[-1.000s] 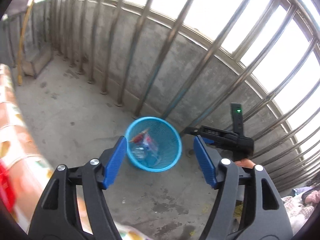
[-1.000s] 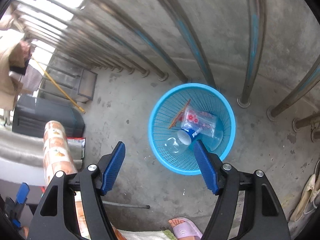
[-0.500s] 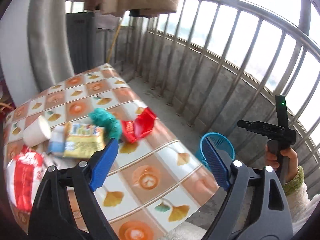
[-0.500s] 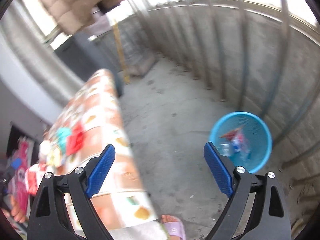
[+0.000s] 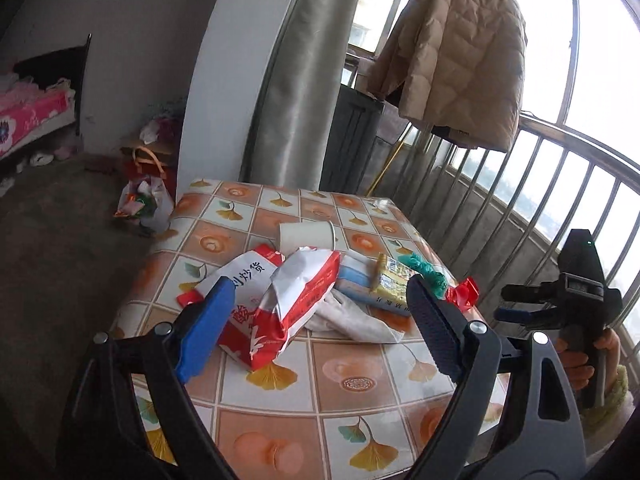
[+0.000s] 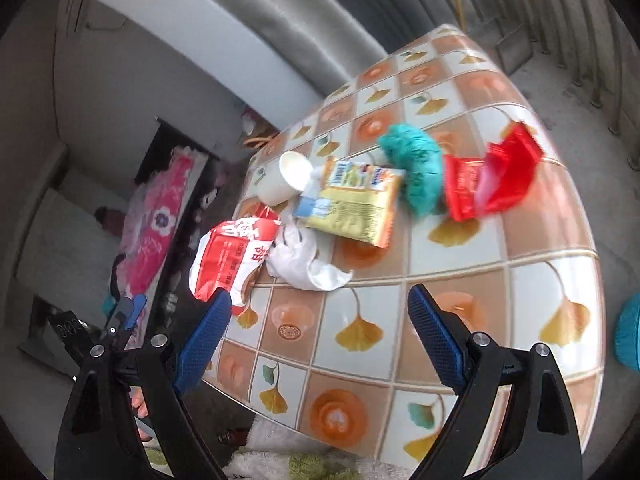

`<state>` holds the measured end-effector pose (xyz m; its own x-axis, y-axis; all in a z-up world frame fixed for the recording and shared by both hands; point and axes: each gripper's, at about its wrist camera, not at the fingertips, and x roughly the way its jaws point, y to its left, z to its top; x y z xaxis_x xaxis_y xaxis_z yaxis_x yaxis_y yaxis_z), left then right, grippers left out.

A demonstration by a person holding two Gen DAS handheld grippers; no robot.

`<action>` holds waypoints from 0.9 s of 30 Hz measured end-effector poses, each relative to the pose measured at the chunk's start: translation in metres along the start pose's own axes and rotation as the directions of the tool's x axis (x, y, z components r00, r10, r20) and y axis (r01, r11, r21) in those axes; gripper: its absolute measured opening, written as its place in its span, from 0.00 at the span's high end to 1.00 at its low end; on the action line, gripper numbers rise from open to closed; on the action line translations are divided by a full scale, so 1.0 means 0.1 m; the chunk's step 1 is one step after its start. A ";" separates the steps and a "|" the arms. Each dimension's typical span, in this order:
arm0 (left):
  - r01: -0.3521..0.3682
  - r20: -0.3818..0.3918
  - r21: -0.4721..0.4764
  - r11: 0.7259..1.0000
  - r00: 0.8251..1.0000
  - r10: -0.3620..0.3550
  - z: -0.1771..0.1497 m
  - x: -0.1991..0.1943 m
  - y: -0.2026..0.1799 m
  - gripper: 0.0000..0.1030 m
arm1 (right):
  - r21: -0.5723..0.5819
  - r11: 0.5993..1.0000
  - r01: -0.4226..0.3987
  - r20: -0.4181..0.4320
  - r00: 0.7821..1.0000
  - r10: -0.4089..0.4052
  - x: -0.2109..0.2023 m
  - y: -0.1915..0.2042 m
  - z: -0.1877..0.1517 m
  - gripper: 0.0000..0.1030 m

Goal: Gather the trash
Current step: 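Return both grippers to the table over the remaining trash, then grasp the red snack bag with the left gripper while the right approaches the white glove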

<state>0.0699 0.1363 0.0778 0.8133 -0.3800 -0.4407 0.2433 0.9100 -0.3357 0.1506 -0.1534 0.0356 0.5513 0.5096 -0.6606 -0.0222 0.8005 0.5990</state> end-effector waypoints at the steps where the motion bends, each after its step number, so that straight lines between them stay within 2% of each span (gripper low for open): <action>1: 0.011 -0.009 -0.010 1.000 1.000 -0.011 -0.04 0.02 0.02 0.19 | -0.014 1.000 0.001 -0.016 1.000 -0.001 0.11 0.08 0.01 0.15; 5: 0.034 -0.039 -0.001 0.999 0.999 -0.034 -0.22 0.12 0.09 0.19 | -0.048 0.999 0.000 -0.078 0.997 -0.004 0.54 0.26 0.06 0.16; 9: 0.028 -0.056 0.026 0.999 0.998 -0.027 -0.36 0.20 0.20 0.19 | -0.035 0.999 0.006 -0.131 0.991 -0.010 0.93 0.22 0.12 0.23; 14: 0.007 -0.106 0.046 0.999 0.994 -0.002 -0.47 0.46 0.32 0.19 | -0.060 0.998 0.035 -0.143 0.989 -0.043 1.18 0.23 0.17 0.27; 16: 0.021 -0.128 0.047 0.999 0.992 -0.015 -0.50 0.56 0.34 0.20 | -0.089 0.995 0.054 -0.143 0.988 -0.067 1.25 0.25 0.20 0.27; 21: 0.021 -0.176 0.081 0.996 0.984 -0.007 -0.55 0.76 0.34 0.30 | -0.136 0.989 0.060 -0.167 0.982 -0.083 1.41 0.26 0.21 0.33; 27: 0.015 -0.234 0.157 0.987 0.972 0.022 -0.63 0.97 0.28 0.50 | -0.147 0.987 0.065 -0.208 0.973 -0.095 1.54 0.22 0.15 0.43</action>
<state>0.1218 0.1144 -0.0267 0.6720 -0.3878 -0.6308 0.3355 0.9189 -0.2075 0.2479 -0.0618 -0.0464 0.3650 0.4860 -0.7941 -0.1086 0.8693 0.4821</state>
